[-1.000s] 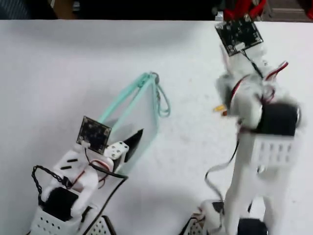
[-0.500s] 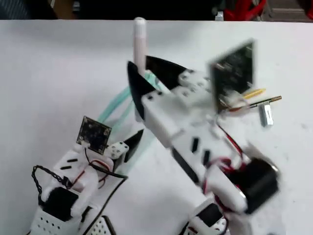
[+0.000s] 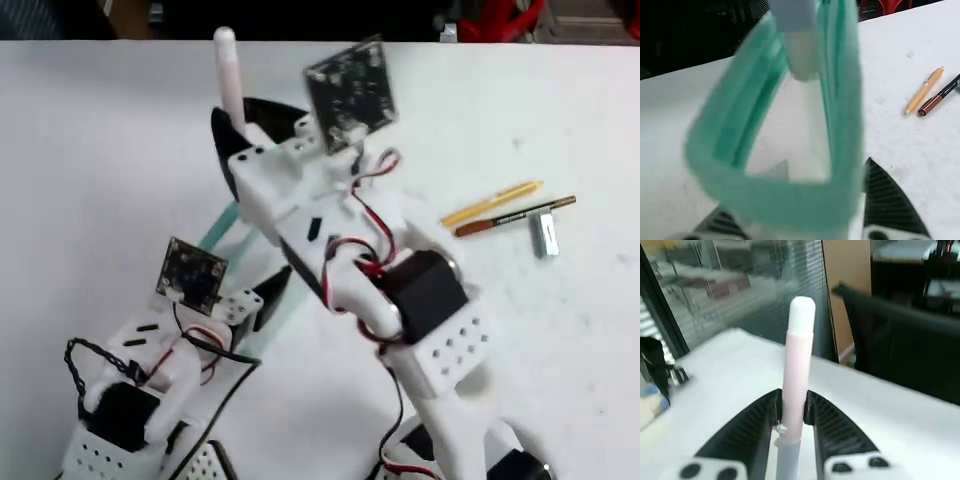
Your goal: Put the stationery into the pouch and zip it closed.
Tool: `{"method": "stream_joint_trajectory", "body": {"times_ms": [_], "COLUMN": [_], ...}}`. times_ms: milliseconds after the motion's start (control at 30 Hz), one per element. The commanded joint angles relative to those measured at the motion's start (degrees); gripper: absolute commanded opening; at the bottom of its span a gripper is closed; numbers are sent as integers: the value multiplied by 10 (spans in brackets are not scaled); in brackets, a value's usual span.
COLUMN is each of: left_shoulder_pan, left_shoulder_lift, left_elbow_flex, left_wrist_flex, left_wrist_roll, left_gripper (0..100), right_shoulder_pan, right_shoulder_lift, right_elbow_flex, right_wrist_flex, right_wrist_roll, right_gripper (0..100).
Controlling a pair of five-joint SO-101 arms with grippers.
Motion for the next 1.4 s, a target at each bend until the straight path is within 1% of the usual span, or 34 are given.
{"method": "stream_joint_trajectory", "body": {"times_ms": [0, 67, 133, 167, 233, 333, 367, 400, 500, 600, 767, 800, 867, 933, 1067, 1133, 1233, 1300, 1367], "left_shoulder_pan": [-2, -2, -2, -2, -2, -2, -2, -2, -2, -2, -2, -2, -2, -2, -2, -2, -3, -3, -3], "left_shoulder_lift": [-4, -4, -4, -4, -4, -4, -4, -4, -4, -4, -4, -4, -4, -4, -4, -4, -4, -4, -4], "left_elbow_flex": [-18, -18, -18, -18, -18, -18, -18, -18, -18, -18, -18, -18, -18, -18, -18, -17, -17, -17, -16], "left_wrist_flex": [-1, -1, -1, -1, -3, -4, -3, -2, -1, -1, -1, -1, -1, -1, -1, -1, -1, -1, -1], "left_wrist_roll": [5, 4, 4, 4, 4, 4, 4, 4, 4, 4, 4, 4, 4, 4, 4, 4, 3, 3, 3], "left_gripper": [244, 244, 244, 244, 244, 244, 244, 244, 244, 244, 243, 242, 242, 241, 241, 241, 241, 241, 241], "right_shoulder_pan": [-6, -6, -10, -19, -35, -50, -50, -47, -35, 21, 208, 246, 313, 373, 463, 495, 524, 537, 549], "right_shoulder_lift": [-4, -7, -12, -17, -29, -46, -56, -68, -99, -110, -65, -48, -15, 15, 93, 145, 238, 303, 357], "right_elbow_flex": [4, 4, 3, 3, 3, 2, -3, -10, -36, -62, -49, -40, -24, -11, 1, 1, 0, -5, -19], "right_wrist_flex": [22, 67, 115, 137, 175, 205, 208, 211, 218, 233, 284, 290, 294, 293, 289, 281, 277, 274, 255], "right_wrist_roll": [-1, 3, 43, 69, 103, 110, 110, 110, 110, 110, 113, 125, 168, 228, 381, 469, 598, 674, 730], "right_gripper": [17, 18, 30, 54, 138, 286, 317, 327, 297, 269, 262, 262, 262, 262, 262, 262, 262, 262, 262]}}
